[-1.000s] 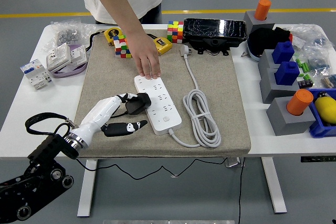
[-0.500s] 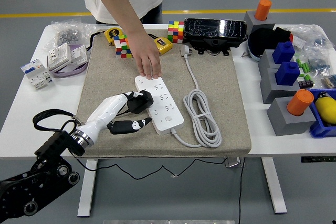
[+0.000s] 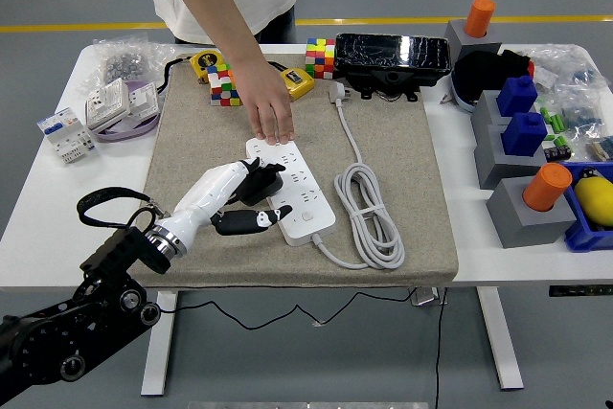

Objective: Put the plug near the board,insert it into the board,press the button,pull the plug out

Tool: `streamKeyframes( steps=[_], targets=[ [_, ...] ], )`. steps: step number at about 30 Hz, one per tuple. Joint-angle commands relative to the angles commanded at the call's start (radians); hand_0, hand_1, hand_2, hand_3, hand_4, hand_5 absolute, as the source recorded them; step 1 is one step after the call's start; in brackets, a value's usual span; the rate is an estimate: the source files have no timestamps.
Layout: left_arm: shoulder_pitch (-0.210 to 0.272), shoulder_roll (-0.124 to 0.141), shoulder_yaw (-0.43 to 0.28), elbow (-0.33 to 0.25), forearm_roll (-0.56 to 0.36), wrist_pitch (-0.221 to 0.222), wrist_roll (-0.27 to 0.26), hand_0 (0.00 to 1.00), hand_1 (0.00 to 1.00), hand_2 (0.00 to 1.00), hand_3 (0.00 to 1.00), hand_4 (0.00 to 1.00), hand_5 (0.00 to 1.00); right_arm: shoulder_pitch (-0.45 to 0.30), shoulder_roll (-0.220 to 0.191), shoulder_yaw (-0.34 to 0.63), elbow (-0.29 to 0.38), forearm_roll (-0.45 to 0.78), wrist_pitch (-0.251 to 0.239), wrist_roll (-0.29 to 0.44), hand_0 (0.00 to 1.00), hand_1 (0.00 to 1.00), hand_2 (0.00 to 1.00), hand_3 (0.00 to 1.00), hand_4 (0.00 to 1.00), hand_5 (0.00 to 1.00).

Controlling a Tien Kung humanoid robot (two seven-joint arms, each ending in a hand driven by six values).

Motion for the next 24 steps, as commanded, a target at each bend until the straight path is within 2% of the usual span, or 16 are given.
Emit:
streamKeyframes(
  steps=[7,19,24],
  targets=[
    [-0.023,-0.014,0.013,0.017,-0.001,-0.006,0.010,0.767,0.797,0.786,0.779,0.782,0.470,0.000,0.000,-0.002,0.001,0.001,0.000,0.000,0.529,0.629,0.600,0.538,0.879,0.406],
    [-0.073,-0.060,0.051,0.064,-0.008,-0.020,0.036,0.768,0.795,0.784,0.776,0.784,0.472,0.002,0.000,-0.005,0.002,0.002,0.000,0.000,0.530,0.629,0.599,0.537,0.879,0.406],
    [-0.070,-0.062,0.050,0.062,-0.008,-0.017,0.035,0.768,0.795,0.784,0.776,0.784,0.472,0.001,0.001,-0.003,0.004,0.002,-0.001,0.001,0.530,0.629,0.599,0.537,0.879,0.406]
  ],
)
